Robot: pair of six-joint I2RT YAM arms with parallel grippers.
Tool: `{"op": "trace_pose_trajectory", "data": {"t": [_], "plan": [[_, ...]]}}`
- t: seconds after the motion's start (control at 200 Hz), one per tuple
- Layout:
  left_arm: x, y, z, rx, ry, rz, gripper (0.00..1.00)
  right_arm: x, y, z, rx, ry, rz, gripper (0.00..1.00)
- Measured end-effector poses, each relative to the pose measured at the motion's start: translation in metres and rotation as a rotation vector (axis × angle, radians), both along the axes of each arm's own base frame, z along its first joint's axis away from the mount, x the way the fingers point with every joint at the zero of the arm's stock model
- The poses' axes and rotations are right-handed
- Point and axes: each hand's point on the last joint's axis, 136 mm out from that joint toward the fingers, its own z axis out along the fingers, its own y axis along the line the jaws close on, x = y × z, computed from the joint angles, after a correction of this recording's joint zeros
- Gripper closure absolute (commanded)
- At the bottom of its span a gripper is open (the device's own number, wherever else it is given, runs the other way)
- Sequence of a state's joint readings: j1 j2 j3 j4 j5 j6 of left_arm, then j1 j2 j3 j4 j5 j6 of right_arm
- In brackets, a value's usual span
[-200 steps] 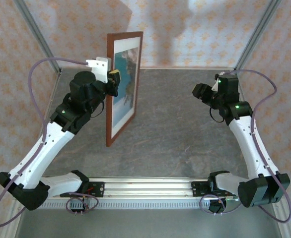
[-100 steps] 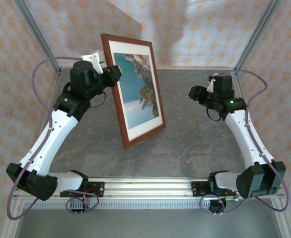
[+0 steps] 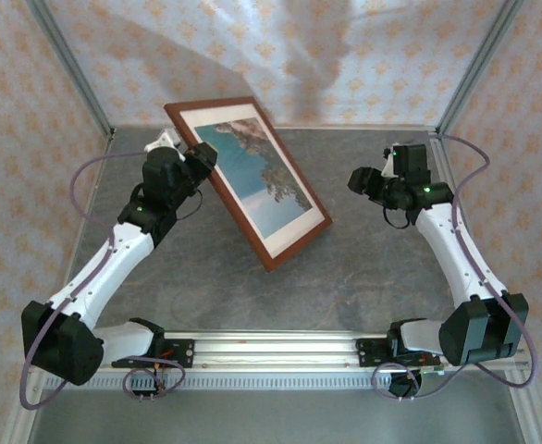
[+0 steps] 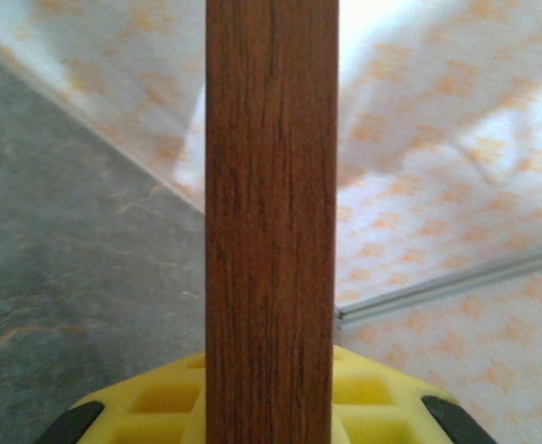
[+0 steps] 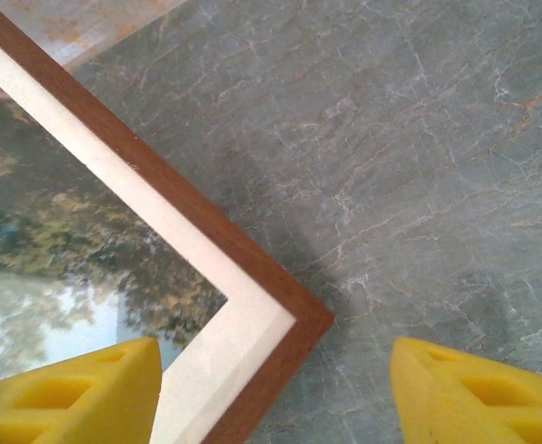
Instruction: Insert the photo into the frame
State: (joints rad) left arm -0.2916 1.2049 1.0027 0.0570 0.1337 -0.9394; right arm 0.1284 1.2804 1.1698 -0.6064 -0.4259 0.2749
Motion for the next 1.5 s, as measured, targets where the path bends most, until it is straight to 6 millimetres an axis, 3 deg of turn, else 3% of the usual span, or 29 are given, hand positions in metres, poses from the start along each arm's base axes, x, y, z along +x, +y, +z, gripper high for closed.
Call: {"op": "trace_pose_trajectory", "data": {"t": [0.14,0.41,0.656,0.966,1.111,1.497], "plan": [[0.0,0.018,-0.039,-0.076,0.053,0.119,1.0,-0.005,0.004,-0.009,-0.002,0.022,0.013,0.33],[-0.009,0.045,-0.086,-0.209,0.081,0.301,1.0,-0.02,0.028,-0.029,-0.009,0.07,0.079,0.31],[-0.016,0.054,-0.109,-0.272,0.096,0.378,0.96,-0.025,0.057,-0.057,0.078,0.143,0.104,0.23],[-0.025,0.049,-0.145,-0.318,0.128,0.415,0.84,-0.02,0.078,-0.08,0.212,0.204,0.043,0.21],[-0.028,0.044,-0.157,-0.336,0.131,0.416,0.79,-0.023,0.076,-0.095,0.241,0.236,-0.008,0.2],[-0.042,0.018,-0.213,-0.287,0.229,0.374,0.55,-0.03,0.07,-0.138,0.261,0.312,-0.105,0.2]]}}
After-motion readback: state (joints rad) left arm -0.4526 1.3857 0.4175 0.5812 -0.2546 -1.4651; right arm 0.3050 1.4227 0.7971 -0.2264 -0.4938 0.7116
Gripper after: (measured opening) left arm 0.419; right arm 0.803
